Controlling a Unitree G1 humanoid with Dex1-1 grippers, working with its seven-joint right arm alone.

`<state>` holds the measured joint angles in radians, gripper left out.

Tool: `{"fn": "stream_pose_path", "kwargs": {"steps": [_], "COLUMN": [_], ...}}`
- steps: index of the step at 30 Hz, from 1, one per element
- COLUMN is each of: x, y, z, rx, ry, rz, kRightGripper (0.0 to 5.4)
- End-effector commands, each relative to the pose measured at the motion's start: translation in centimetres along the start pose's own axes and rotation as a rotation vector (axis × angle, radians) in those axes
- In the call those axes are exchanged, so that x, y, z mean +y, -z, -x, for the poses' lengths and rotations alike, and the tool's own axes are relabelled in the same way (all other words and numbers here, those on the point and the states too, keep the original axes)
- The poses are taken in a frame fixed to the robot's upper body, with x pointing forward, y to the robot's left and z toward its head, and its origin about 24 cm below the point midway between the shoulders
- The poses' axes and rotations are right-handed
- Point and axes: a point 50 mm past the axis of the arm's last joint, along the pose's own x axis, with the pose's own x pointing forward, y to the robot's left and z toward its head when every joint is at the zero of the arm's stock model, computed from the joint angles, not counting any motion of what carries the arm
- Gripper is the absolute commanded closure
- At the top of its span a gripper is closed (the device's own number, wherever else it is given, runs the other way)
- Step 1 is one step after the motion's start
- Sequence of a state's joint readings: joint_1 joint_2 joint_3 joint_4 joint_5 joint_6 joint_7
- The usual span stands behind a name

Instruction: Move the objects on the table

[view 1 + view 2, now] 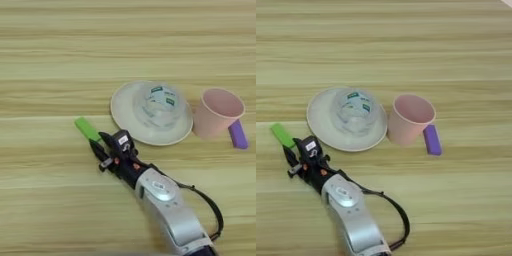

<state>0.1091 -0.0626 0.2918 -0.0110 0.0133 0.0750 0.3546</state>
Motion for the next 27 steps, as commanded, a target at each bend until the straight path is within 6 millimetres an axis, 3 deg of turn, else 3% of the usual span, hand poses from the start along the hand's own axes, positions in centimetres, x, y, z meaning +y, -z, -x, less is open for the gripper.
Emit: {"fn": "stream_pose_path", "kwargs": {"steps": [1,16,27], "x": [-0.5,-3.1,-5.7], "y": [-3.2,-4.8,-4.2], "z": [0.8,3.8,2.8], "rx": [-0.120,-0.147,-0.113], "ry": [0.038,0.161,0.234], "rz": [0.050,0.056,0.017], "kRightGripper": [4.03,4.03,4.03]}}
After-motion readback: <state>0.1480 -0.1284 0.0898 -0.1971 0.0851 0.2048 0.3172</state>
